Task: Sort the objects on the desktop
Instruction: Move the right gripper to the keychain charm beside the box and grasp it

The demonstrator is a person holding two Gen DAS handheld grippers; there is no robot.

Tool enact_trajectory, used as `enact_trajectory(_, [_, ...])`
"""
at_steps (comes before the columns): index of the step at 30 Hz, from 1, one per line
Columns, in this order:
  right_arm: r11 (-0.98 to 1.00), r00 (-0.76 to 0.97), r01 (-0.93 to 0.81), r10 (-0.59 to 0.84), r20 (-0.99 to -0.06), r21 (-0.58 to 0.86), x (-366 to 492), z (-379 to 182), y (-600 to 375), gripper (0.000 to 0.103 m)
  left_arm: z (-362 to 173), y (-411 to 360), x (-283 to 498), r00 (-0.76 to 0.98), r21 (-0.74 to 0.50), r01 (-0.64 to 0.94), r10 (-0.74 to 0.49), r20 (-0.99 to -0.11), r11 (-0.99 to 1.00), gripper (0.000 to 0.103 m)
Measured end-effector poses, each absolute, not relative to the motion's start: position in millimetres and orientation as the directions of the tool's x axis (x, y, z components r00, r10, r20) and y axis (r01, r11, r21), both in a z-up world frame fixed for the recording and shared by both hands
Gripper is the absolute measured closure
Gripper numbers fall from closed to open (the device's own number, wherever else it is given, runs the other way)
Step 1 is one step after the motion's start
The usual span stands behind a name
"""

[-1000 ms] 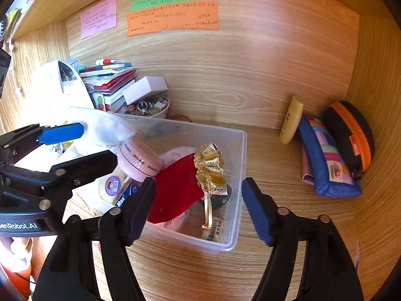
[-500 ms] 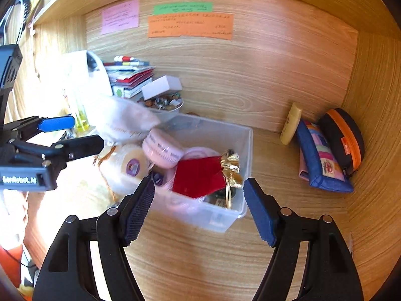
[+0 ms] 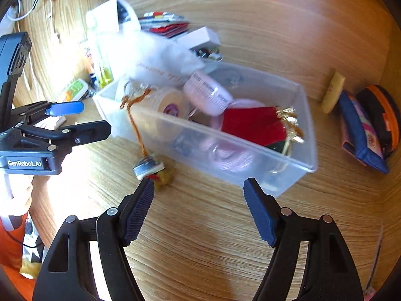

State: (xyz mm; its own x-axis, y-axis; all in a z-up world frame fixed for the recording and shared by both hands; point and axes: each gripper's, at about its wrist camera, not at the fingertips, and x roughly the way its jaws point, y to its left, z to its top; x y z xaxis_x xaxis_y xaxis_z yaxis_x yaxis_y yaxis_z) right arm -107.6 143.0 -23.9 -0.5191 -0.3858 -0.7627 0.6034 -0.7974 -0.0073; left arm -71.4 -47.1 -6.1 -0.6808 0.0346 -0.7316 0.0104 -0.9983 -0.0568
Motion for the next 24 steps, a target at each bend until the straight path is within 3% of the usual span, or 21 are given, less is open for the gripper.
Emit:
enact_trajectory(12, [-0.729,-0.445,0.685,-0.401,-0.801,-0.016,-113.0,-41.3,91.6,0.035,-23.8,-78.1,-55.3,-0.666,-0.083,0.065,0.019,-0.746,-0.994,0.009])
enact_trajectory(14, [-0.727,-0.422,0.687,-0.397,-0.815,-0.002,-118.5,-46.4,85.6,0.045,-25.9,-81.3,-53.9,-0.661,-0.089,0.068,0.022,-0.75,-0.994,0.009])
enact_trajectory(16, [-0.722,-0.404,0.692,-0.399,-0.823,0.01,-121.8,-50.2,81.5,0.064,-28.9,-82.8,-53.7,-0.653,-0.098,0.066,0.031,-0.756,-0.993,0.009])
enact_trajectory(17, [-0.719,-0.396,0.695,-0.395,-0.829,0.01,-122.7,-52.3,79.4,0.068,-30.4,-82.6,-53.5,-0.649,-0.101,0.063,0.036,-0.76,-0.993,0.009])
enact_trajectory(24, [-0.724,-0.415,0.689,-0.428,-0.803,0.03,-117.4,-40.0,92.0,0.071,-31.8,-63.7,-57.6,-0.637,-0.095,0.019,0.061,-0.768,-0.995,0.009])
